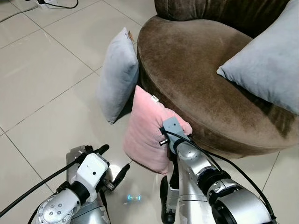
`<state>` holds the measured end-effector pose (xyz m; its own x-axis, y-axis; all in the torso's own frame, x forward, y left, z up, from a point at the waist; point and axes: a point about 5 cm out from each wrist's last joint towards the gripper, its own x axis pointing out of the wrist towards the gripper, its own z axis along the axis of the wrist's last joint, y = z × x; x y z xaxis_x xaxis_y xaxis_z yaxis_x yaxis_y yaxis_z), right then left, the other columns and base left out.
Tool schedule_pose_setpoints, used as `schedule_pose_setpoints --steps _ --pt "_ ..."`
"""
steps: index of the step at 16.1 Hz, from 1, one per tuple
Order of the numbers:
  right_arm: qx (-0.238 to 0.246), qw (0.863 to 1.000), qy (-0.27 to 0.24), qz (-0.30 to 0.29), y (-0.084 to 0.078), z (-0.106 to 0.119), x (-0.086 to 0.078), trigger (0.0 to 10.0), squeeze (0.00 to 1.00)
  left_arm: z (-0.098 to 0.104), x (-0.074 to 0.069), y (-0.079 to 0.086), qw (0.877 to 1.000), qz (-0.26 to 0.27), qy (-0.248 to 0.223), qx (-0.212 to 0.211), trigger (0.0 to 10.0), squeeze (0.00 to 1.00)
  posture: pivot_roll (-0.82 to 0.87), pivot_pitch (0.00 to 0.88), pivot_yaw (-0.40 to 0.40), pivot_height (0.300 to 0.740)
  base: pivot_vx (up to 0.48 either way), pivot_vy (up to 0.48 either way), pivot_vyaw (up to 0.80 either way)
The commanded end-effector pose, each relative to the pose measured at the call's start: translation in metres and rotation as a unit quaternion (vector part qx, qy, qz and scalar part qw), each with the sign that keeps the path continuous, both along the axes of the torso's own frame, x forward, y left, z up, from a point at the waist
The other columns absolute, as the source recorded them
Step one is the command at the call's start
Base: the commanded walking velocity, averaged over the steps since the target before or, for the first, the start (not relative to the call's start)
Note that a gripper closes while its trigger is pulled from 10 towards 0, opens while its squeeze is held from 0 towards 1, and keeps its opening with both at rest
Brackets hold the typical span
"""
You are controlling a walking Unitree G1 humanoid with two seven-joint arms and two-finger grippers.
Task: Move the pillow to the sofa from floor
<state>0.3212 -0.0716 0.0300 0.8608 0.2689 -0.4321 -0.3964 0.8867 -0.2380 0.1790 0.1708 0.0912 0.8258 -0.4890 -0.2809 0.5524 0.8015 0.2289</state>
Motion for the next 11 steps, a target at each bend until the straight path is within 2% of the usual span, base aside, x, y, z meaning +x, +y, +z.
schedule_pose_setpoints --steps 1,3,5,7,9,11 --pt "-0.003 1.0 0.025 0.017 0.002 -0.01 -0.008 0.0 0.0 -0.004 -0.004 -0.002 1.0 -0.009 0.017 -0.004 10.0 0.0 0.08 0.287 -0.117 0.46 0.0 0.0 0.0" --pt "0.005 0.997 0.026 0.067 0.018 -0.009 -0.012 0.0 0.0 -0.006 -0.002 -0.003 1.0 -0.011 0.019 -0.005 10.0 0.0 0.08 0.262 -0.119 0.46 0.0 0.0 0.0" --pt "0.02 0.993 0.019 0.117 0.035 -0.006 -0.017 0.0 0.0 -0.008 0.001 0.0 1.0 -0.003 0.014 -0.002 10.0 0.0 0.08 0.206 -0.122 0.46 0.0 0.0 0.0" --pt "0.04 0.988 0.01 0.152 0.046 -0.004 -0.021 0.0 0.0 -0.01 0.004 0.002 1.0 0.013 0.006 -0.003 10.0 0.0 0.09 0.147 -0.126 0.46 0.0 0.0 0.0" --pt "0.122 0.979 -0.01 0.161 0.054 0.01 -0.018 0.0 0.0 -0.01 0.008 0.005 0.999 0.037 -0.01 -0.002 10.0 0.0 0.1 0.069 -0.13 0.46 0.0 0.0 0.0" --pt "0.235 0.96 -0.064 0.137 0.048 0.041 -0.004 0.0 0.0 -0.006 0.011 0.007 0.998 0.055 -0.031 -0.007 10.0 0.0 0.1 0.025 -0.116 0.46 0.0 0.0 0.0"
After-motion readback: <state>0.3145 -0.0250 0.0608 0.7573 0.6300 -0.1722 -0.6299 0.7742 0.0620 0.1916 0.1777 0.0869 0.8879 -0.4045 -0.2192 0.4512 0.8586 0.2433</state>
